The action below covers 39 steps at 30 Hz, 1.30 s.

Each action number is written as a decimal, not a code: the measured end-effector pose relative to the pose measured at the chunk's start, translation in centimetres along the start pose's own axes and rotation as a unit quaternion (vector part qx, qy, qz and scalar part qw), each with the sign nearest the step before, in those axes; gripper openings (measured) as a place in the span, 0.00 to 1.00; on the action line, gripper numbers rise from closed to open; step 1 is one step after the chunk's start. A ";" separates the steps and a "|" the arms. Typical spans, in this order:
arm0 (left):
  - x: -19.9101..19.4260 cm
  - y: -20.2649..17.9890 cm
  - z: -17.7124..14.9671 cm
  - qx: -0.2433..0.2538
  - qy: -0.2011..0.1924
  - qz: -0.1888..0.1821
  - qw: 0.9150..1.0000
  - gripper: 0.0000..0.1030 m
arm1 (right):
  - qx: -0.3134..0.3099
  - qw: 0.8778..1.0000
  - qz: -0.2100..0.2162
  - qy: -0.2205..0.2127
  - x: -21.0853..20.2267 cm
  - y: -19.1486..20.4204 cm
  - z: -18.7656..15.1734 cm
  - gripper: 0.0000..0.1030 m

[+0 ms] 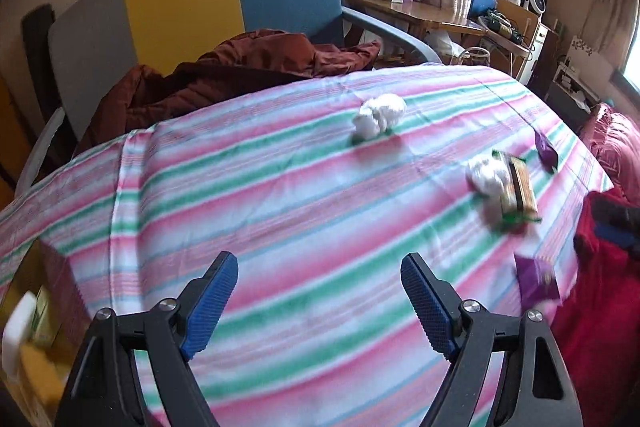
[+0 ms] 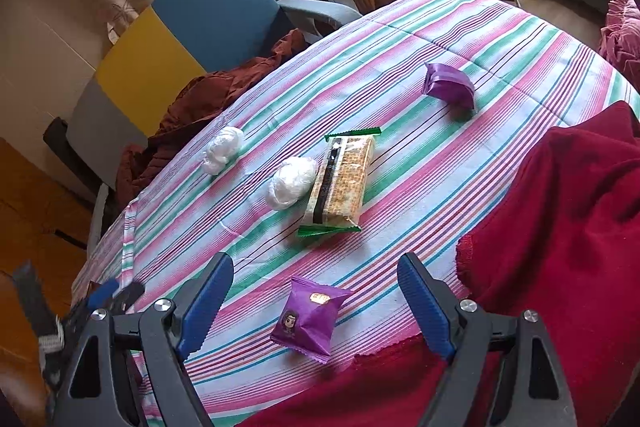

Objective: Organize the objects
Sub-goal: 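Grasp the plastic-wrapped cotton ball with the left gripper and lift it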

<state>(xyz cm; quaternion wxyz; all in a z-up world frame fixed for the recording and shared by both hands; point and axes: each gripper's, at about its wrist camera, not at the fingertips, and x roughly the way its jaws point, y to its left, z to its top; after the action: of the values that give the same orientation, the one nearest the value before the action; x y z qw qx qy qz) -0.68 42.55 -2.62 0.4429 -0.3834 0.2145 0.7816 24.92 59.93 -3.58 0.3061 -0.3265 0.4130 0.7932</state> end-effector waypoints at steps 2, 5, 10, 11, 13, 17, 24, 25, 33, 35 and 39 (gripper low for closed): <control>1.4 -0.3 1.6 0.006 -0.003 0.000 1.000 0.82 | 0.001 1.000 0.011 0.008 0.2 -0.1 0.1 0.83; 3.4 -1.0 3.6 0.016 -0.005 0.001 1.000 0.82 | -0.001 0.999 0.027 0.018 0.5 -0.1 0.1 0.83; 6.2 -2.8 6.8 0.051 -0.022 0.001 0.998 0.82 | -0.005 0.998 0.055 0.025 0.6 -0.1 0.1 0.83; 6.8 -3.3 7.6 0.061 -0.029 0.002 0.998 0.82 | -0.004 0.998 0.060 0.023 0.6 -0.1 0.1 0.83; 8.0 -4.0 8.8 0.075 -0.036 0.002 0.997 0.82 | -0.002 0.998 0.065 0.018 0.4 -0.2 0.1 0.83; 11.3 -5.3 11.2 0.097 -0.027 0.003 0.995 0.82 | 0.001 0.997 0.071 0.013 0.3 -0.3 0.1 0.83; 16.9 -7.9 13.3 0.145 0.007 0.025 0.989 0.82 | -0.004 0.997 0.077 0.005 0.0 -0.3 0.1 0.82; 17.7 -7.9 13.3 0.147 0.013 0.028 0.989 0.80 | -0.004 0.997 0.074 0.004 0.0 -0.3 0.1 0.82; 15.9 -6.9 10.1 0.097 0.024 -0.033 0.994 0.34 | -0.016 0.997 0.066 0.024 0.6 0.0 0.2 0.79; 14.6 -6.3 7.9 0.077 0.038 -0.045 0.995 0.34 | -0.015 0.997 0.071 0.025 0.7 -0.1 0.2 0.79; 10.9 -5.5 3.1 0.053 0.046 -0.044 0.997 0.34 | -0.008 0.995 0.086 0.046 1.3 -0.4 0.3 0.79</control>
<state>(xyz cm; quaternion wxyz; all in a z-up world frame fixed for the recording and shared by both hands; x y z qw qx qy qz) -0.70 53.24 -9.28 0.4863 -0.4043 0.2581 0.7304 24.39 60.62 -4.61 0.2149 -0.3286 0.4466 0.8040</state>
